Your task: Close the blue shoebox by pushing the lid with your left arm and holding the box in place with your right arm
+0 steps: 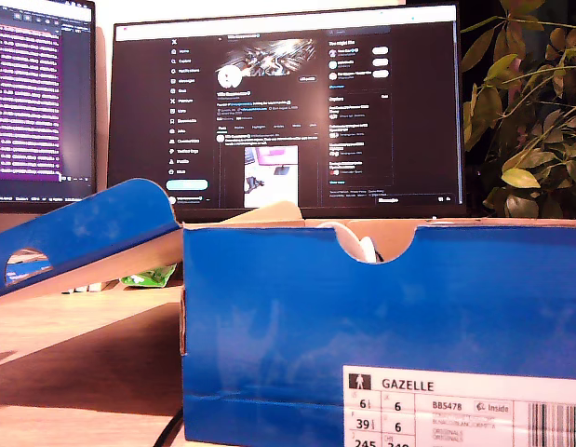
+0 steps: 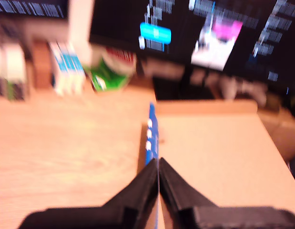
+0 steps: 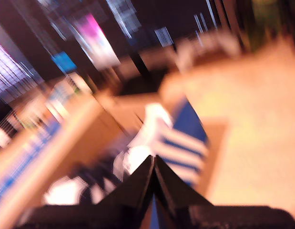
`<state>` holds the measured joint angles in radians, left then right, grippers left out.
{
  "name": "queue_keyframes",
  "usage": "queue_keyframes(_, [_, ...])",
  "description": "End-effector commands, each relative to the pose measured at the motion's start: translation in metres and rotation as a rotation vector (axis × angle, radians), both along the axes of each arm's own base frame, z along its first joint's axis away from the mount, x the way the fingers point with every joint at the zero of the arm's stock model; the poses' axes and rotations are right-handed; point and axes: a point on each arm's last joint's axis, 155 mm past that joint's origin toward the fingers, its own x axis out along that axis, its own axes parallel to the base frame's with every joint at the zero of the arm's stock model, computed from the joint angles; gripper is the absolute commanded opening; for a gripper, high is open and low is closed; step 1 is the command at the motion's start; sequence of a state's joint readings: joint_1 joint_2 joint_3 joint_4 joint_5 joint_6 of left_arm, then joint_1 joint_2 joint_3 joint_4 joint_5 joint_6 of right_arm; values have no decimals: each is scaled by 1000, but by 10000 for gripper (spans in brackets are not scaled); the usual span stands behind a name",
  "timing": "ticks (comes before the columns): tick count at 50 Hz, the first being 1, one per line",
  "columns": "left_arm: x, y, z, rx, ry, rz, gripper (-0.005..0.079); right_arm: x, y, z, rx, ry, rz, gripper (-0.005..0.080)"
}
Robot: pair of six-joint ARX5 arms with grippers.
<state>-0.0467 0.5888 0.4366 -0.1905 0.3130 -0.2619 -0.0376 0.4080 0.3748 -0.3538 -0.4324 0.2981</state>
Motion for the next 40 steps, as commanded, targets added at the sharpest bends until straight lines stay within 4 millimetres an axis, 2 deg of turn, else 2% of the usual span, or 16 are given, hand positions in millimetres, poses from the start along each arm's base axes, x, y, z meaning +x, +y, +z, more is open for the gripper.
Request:
queue_keyframes(1, [8,-1,-8,7,48,-18,-19,5,1,11,-15,-15,17,-12])
queue_keyframes(10, [30,3,-38,13,196,-48,-19,16,1,-15,-49,85,40,-12])
queue_keyframes(19, [45,11,-78,-2,355,-73,-19,23,6,-35,-60,152,82,-12])
queue_keyframes(30, [50,7,-118,-87,512,-129,-19,34,16,-54,-71,203,125,-12])
queue_keyframes(40, [45,2,-143,-119,612,-166,-19,36,40,-70,-78,239,209,-12])
